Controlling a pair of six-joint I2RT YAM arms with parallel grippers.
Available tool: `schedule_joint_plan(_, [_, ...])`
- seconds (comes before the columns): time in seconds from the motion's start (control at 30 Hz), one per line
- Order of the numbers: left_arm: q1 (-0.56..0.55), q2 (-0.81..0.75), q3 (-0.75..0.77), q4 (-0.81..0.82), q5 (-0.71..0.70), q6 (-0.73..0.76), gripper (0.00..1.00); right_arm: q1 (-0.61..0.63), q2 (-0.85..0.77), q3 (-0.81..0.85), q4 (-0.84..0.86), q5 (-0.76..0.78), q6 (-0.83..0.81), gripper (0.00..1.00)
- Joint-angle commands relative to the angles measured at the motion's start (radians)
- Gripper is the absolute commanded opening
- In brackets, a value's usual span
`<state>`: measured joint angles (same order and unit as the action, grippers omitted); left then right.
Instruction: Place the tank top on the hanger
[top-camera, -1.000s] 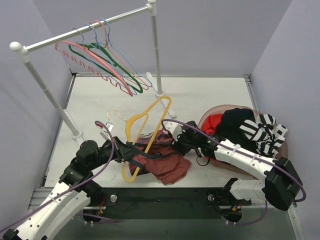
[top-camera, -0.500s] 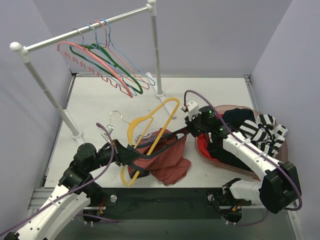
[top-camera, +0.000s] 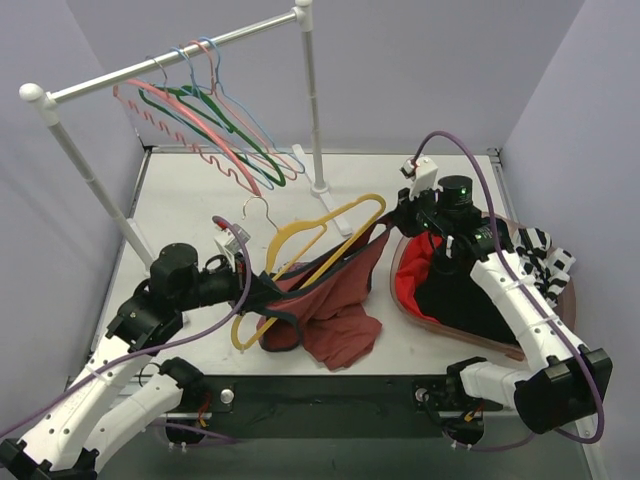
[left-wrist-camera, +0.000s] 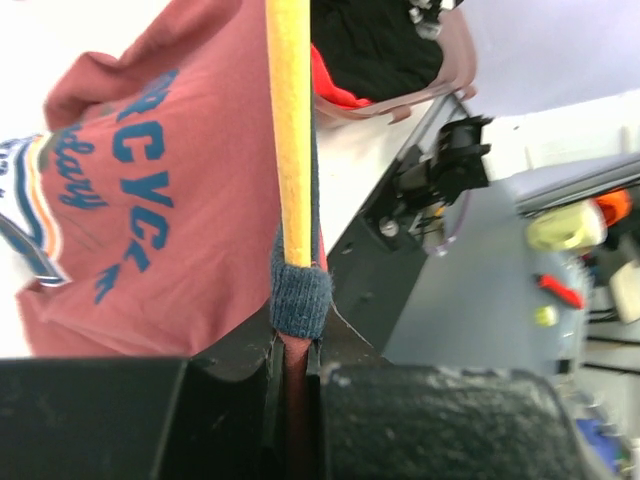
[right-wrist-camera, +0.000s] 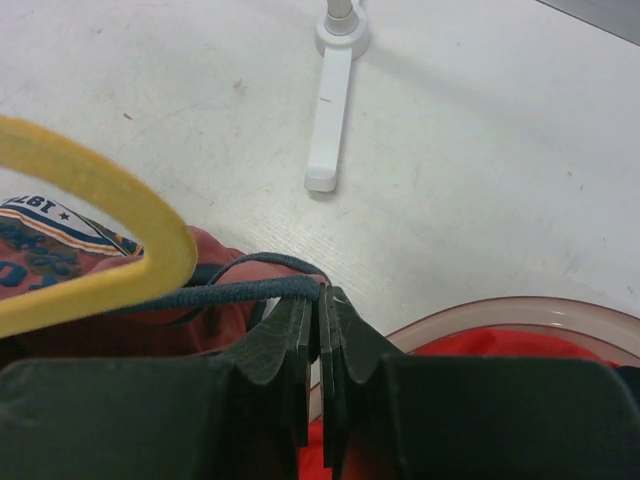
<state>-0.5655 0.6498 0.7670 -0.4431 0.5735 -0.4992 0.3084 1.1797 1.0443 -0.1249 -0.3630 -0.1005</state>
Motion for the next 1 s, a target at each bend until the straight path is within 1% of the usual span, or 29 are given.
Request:
schedule_joint_plan(0.0, [0.003, 0.040, 0.115, -0.186, 0.019, 0.211, 0.00, -0.054, -0.015, 0.066, -0.002, 0.061, 0.010, 0.00])
schedule_joint_plan(0.07, [0.004, 0.065, 0.135, -0.235, 0.012, 0.254, 0.00, -0.061, -0.017, 0.095, -0.013, 0.062, 0.024, 0.00])
schedule_joint_plan(0.3, [0.003, 0.103, 0.196, -0.313, -0.003, 0.310, 0.00, -0.083, -0.015, 0.163, -0.041, 0.075, 0.044, 0.00])
schedule_joint_plan(0.43, [0.003, 0.140, 0.239, -0.382, -0.044, 0.341, 0.00, -0.086, -0.026, 0.207, -0.076, 0.058, 0.035, 0.00])
schedule_joint_plan(0.47, [0.003, 0.158, 0.268, -0.417, -0.055, 0.346, 0.00, -0.086, -0.028, 0.221, -0.091, 0.046, 0.025, 0.00])
schedule_joint_plan(0.5, [0.003, 0.172, 0.282, -0.436, -0.063, 0.353, 0.00, -0.086, -0.038, 0.233, -0.104, -0.003, 0.010, 0.00])
schedule_joint_plan(0.57, [0.001, 0.212, 0.325, -0.489, -0.079, 0.375, 0.00, -0.086, -0.046, 0.270, -0.160, -0.074, -0.059, 0.00])
schedule_joint_plan(0.63, [-0.002, 0.247, 0.353, -0.511, -0.084, 0.393, 0.00, -0.086, -0.055, 0.299, -0.197, -0.125, -0.062, 0.00])
schedule_joint_plan(0.77, [-0.046, 0.301, 0.419, -0.545, -0.116, 0.410, 0.00, -0.078, -0.060, 0.354, -0.257, -0.178, -0.074, 0.00])
schedule_joint_plan(0.87, [-0.123, 0.349, 0.466, -0.540, -0.182, 0.396, 0.00, -0.058, -0.057, 0.414, -0.321, -0.237, -0.087, 0.00])
schedule_joint_plan(0.9, [-0.173, 0.373, 0.489, -0.531, -0.225, 0.384, 0.00, -0.033, -0.058, 0.428, -0.362, -0.264, -0.105, 0.00])
schedule_joint_plan(0.97, [-0.238, 0.402, 0.512, -0.526, -0.309, 0.369, 0.00, 0.006, -0.061, 0.476, -0.418, -0.290, -0.132, 0.00])
